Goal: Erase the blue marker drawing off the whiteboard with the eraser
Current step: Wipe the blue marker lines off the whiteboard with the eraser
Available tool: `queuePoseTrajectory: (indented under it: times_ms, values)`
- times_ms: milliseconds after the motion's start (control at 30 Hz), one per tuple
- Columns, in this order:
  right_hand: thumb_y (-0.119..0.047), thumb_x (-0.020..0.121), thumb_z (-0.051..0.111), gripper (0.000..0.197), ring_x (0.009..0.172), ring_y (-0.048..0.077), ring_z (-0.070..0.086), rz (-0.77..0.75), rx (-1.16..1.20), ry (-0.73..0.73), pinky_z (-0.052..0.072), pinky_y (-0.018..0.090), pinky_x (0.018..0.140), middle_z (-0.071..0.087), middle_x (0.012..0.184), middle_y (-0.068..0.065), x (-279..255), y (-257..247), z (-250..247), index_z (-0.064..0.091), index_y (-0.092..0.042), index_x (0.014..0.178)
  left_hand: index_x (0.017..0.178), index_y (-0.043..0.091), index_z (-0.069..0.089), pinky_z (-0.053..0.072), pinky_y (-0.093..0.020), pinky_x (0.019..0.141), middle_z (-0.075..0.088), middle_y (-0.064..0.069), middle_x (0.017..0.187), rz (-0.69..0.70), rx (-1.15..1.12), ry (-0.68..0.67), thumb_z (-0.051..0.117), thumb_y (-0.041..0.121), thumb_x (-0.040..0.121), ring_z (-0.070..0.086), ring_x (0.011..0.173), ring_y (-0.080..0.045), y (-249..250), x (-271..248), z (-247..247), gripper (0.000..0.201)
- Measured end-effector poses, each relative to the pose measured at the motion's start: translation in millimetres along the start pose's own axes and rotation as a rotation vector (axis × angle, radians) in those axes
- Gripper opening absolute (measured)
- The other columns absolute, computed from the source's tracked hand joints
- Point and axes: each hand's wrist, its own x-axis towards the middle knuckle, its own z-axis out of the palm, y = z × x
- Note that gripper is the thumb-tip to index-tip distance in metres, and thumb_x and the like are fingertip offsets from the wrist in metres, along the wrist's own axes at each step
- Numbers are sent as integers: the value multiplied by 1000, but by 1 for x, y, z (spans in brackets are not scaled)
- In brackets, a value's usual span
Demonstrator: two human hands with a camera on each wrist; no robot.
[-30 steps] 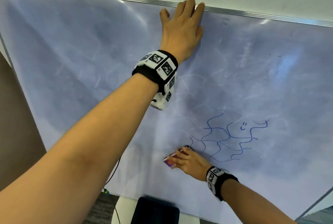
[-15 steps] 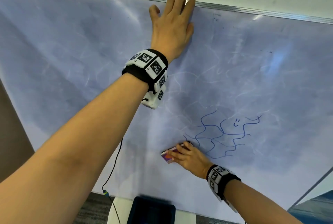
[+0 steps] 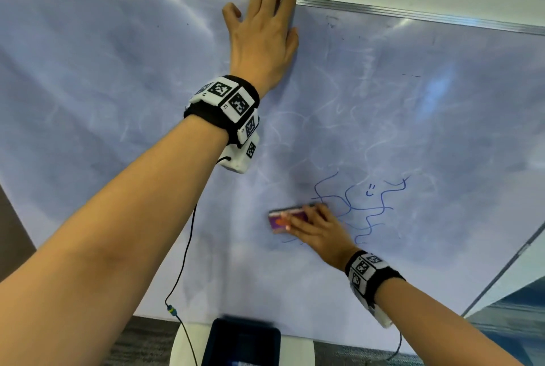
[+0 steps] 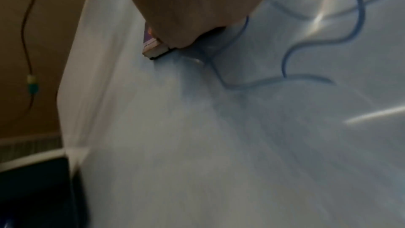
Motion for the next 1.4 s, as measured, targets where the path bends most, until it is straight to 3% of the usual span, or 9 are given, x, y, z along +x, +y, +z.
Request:
queuePoseTrajectory:
  times_ms: [200, 500, 633, 733, 900, 967, 1133, 1333, 1400]
  values:
    - [-26, 72, 73, 40, 111, 26, 58, -255, -65, -397, 31, 48, 98, 56, 134, -9, -37, -23, 7, 69, -32, 111, 134, 20, 43, 30, -46, 89, 47, -4, 128, 19, 14, -35, 35, 33, 90, 44, 116, -24, 0, 1, -4, 46]
    - [-13, 84, 35, 46, 107, 32, 44, -49, -41, -163, 33, 49, 96, 63, 125, -7, -30, -19, -6, 70, -28, 110, 132, 19, 44, 30, -46, 89, 48, -4, 127, -3, -1, 3, 35, 33, 90, 45, 115, -24, 1, -1, 0, 46]
    - [-14, 79, 56, 33, 104, 30, 47, -84, -36, -199, 32, 46, 97, 62, 125, -10, -49, -19, -2, 71, -29, 104, 133, 19, 44, 30, -46, 89, 48, -4, 127, -4, -13, 6, 35, 33, 90, 44, 116, -24, 0, -2, 1, 46]
    - [-7, 75, 67, 44, 103, 32, 52, -21, 25, -82, 34, 47, 98, 61, 125, -8, -44, -7, -6, 64, -25, 115, 132, 19, 45, 31, -45, 88, 49, -4, 125, -9, -27, 23, 36, 33, 90, 45, 114, -24, 2, -2, 3, 45]
    - [-7, 83, 69, 38, 92, 31, 48, 428, 64, 364, 39, 41, 85, 52, 124, -5, 6, 49, -53, 65, -24, 116, 130, 20, 46, 30, -42, 88, 49, -3, 125, -21, -38, 45, 36, 34, 89, 44, 114, -23, 2, -2, 7, 45]
    - [-3, 84, 70, 39, 90, 33, 49, 535, -16, 443, 40, 42, 81, 58, 131, -3, 16, 72, -63, 66, -24, 116, 130, 20, 47, 30, -42, 87, 50, -3, 125, -19, -41, 52, 36, 34, 89, 44, 114, -23, 2, -2, 7, 44]
    - [-1, 87, 66, 39, 95, 36, 50, 695, -40, 523, 39, 44, 84, 55, 134, 2, 21, 52, -46, 62, -22, 120, 130, 20, 47, 29, -43, 88, 49, -3, 126, -26, -46, 48, 36, 35, 89, 44, 114, -23, 3, -2, 8, 45]
    - [3, 80, 72, 43, 99, 34, 48, 520, 13, 299, 41, 47, 90, 57, 133, -2, 7, 17, -27, 69, -23, 115, 129, 19, 46, 29, -43, 88, 49, -4, 125, -17, -46, 29, 35, 34, 90, 43, 114, -24, 3, -1, 4, 43]
    - [-3, 88, 65, 33, 102, 32, 51, 614, 27, 333, 43, 45, 93, 58, 132, -4, 5, 21, -33, 69, -21, 115, 129, 20, 45, 29, -44, 89, 47, -4, 126, -11, -23, 10, 34, 34, 90, 43, 114, -25, 2, -1, 3, 43]
